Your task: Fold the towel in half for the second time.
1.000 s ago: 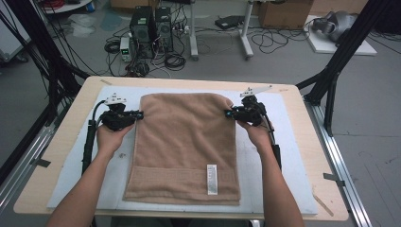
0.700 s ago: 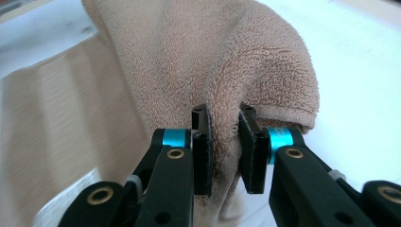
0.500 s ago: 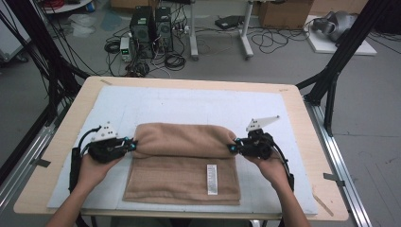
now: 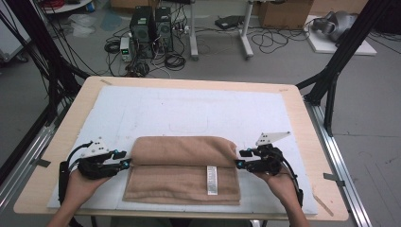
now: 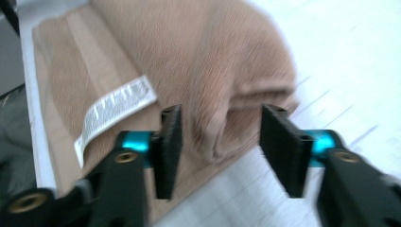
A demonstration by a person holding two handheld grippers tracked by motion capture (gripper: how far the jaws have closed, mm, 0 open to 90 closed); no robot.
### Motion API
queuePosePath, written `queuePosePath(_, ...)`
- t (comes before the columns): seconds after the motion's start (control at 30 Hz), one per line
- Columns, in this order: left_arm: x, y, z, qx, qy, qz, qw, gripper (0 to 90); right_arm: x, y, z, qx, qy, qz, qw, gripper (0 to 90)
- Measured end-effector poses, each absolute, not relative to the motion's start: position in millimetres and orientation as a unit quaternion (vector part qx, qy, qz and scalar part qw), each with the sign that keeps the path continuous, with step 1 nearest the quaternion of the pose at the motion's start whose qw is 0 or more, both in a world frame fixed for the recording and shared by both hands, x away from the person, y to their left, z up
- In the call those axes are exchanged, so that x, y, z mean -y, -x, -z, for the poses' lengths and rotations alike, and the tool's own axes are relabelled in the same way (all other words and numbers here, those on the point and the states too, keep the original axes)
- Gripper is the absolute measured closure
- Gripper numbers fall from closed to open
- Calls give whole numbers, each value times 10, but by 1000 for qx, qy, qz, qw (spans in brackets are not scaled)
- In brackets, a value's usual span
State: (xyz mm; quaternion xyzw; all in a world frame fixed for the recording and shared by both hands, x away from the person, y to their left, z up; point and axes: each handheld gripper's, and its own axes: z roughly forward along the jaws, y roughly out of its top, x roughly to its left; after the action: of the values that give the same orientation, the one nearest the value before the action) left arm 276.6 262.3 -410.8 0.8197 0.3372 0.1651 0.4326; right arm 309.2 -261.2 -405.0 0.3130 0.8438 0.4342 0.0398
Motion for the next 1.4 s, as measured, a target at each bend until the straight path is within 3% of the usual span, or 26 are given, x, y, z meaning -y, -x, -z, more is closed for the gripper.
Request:
queuePosePath(0.33,-2561,-3154,3901,-350,-813,-180,428,507,2405,-3492,3848,-847,-310,-426,76,423)
queuePosePath(0.5,-2462,-3458,4106,-378,-812,-164,413,420,2276,-3652,3999,-859,-312,-403,50,414)
queuePosePath(0.6,-2400,-3584,4235,-393,-817,-126,401,410,2244,-3692,4094,-862,-311,-400,22,502)
queuePosePath(0.67,-2374,-3615,4291,-389,-824,-103,399,472,2246,-3706,4164,-863,-303,-404,-6,600)
queuePosePath(0.77,-2363,-3623,4306,-384,-825,-77,406,647,2264,-3705,4201,-863,-297,-408,-24,753)
queuePosePath(0.9,-2330,-3569,4241,-366,-838,-106,391,849,2273,-3686,4165,-864,-289,-413,-22,811)
queuePosePath(1.17,-2456,-3341,3975,-354,-812,-148,440,877,2316,-3528,3926,-862,-265,-433,4,814)
queuePosePath(1.4,-2565,-2737,3729,-294,-808,-169,481,876,2365,-3048,3650,-863,-204,-462,17,801)
